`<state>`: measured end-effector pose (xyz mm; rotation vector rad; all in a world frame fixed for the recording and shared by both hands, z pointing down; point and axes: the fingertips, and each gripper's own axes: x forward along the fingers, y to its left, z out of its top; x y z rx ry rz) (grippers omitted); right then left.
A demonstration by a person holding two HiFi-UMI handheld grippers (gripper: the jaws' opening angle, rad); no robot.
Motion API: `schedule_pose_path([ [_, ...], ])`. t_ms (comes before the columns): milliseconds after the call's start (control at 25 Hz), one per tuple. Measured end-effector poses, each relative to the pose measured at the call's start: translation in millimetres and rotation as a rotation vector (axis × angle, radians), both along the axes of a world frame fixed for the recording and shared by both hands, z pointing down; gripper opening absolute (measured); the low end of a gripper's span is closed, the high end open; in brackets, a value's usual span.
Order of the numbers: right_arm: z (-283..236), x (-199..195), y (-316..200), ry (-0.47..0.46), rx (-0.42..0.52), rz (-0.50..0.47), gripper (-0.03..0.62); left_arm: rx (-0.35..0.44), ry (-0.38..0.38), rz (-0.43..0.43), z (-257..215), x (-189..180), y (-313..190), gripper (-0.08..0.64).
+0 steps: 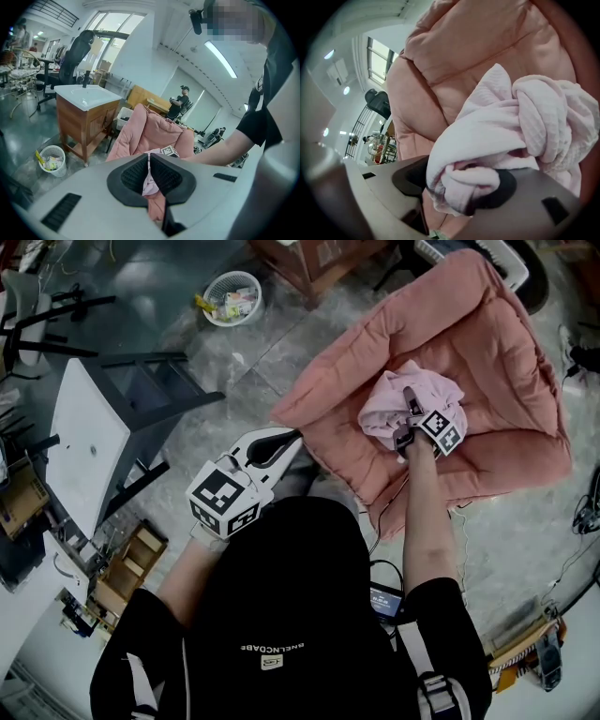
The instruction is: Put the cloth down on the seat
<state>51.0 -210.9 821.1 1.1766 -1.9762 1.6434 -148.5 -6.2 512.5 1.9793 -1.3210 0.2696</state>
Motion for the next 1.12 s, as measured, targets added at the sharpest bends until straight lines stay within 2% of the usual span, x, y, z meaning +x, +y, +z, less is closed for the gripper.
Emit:
schedule_pose_path([
  [400,-28,24,13,-0.097,0.011,0.062,0.268,0.032,0.005,0.052,-11,21,0,0.015],
  [720,-58,49,26,-0.133,0.044,0.107,0.268,0.066,0.011,0.120,-25,40,1,0.015],
  [1120,-148,89,28,-0.182,0.225,0.175,0.268,0.121,0.023,0.282,-49,76,-23,0.015],
])
